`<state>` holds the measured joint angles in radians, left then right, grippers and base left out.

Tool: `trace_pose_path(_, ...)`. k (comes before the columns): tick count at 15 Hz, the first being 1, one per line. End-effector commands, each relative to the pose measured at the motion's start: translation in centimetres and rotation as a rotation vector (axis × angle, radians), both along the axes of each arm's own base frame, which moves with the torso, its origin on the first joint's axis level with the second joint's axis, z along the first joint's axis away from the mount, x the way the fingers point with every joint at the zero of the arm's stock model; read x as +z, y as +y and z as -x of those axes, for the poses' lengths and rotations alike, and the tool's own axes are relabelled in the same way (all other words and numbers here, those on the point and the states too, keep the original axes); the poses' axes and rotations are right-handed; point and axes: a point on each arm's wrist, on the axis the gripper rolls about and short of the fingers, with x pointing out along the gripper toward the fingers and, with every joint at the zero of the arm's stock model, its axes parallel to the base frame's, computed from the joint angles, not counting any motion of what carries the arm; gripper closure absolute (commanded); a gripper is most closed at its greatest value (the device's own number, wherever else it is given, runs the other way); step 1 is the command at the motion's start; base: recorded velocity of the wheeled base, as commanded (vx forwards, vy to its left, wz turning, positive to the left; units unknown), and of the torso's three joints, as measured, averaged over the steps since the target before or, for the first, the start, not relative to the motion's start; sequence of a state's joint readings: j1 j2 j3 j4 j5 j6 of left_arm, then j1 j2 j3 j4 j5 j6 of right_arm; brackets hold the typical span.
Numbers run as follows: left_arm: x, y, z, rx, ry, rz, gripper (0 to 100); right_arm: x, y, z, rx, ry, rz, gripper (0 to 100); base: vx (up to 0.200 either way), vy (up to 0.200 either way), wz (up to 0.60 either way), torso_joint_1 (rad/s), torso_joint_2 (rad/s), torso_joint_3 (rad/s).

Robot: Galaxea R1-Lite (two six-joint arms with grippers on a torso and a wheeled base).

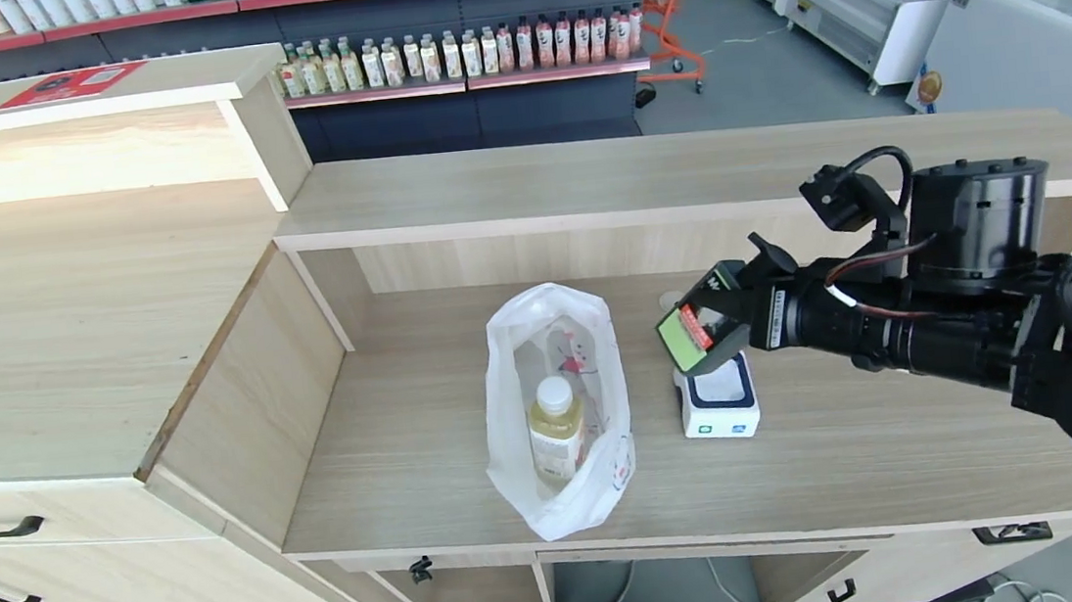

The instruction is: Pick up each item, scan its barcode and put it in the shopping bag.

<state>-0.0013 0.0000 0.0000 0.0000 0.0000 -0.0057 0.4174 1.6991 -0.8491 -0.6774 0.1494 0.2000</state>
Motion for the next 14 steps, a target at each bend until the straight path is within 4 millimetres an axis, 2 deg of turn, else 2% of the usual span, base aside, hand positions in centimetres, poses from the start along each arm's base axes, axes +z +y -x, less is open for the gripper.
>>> trace_pose_path(1,0.0,0.0,0.0,0.001,0.002,0.005,0,-0.6,-0.4,-1.8,-0.032,0.009,0.010,100,0.000,0.000,0.00,0.000,0.00,0.000)
trace_pose_path(3,0.0,0.0,0.0,0.001,0.002,0.005,0,-2.2,-1.1,-3.6,-0.073,0.047,0.027,100,0.000,0.000,0.00,0.000,0.00,0.000)
trace_pose_path(8,0.0,0.0,0.0,0.001,0.002,0.005,0,-4.0,0.1,-8.5,-0.055,-0.039,0.163,100,0.000,0.000,0.00,0.000,0.00,0.000)
trace_pose_path(12,0.0,0.0,0.0,0.001,0.002,0.005,0,-7.3,3.6,-13.1,-0.002,-0.071,0.205,100,0.000,0.000,0.00,0.000,0.00,0.000)
trace_pose_path(13,0.0,0.0,0.0,0.001,0.002,0.005,0,-8.7,4.7,-15.2,0.009,-0.119,0.239,100,0.000,0.000,0.00,0.000,0.00,0.000)
trace_pose_path(14,0.0,0.0,0.0,0.001,0.002,0.005,0,-9.2,5.7,-16.5,0.020,-0.161,0.232,100,0.000,0.000,0.00,0.000,0.00,0.000)
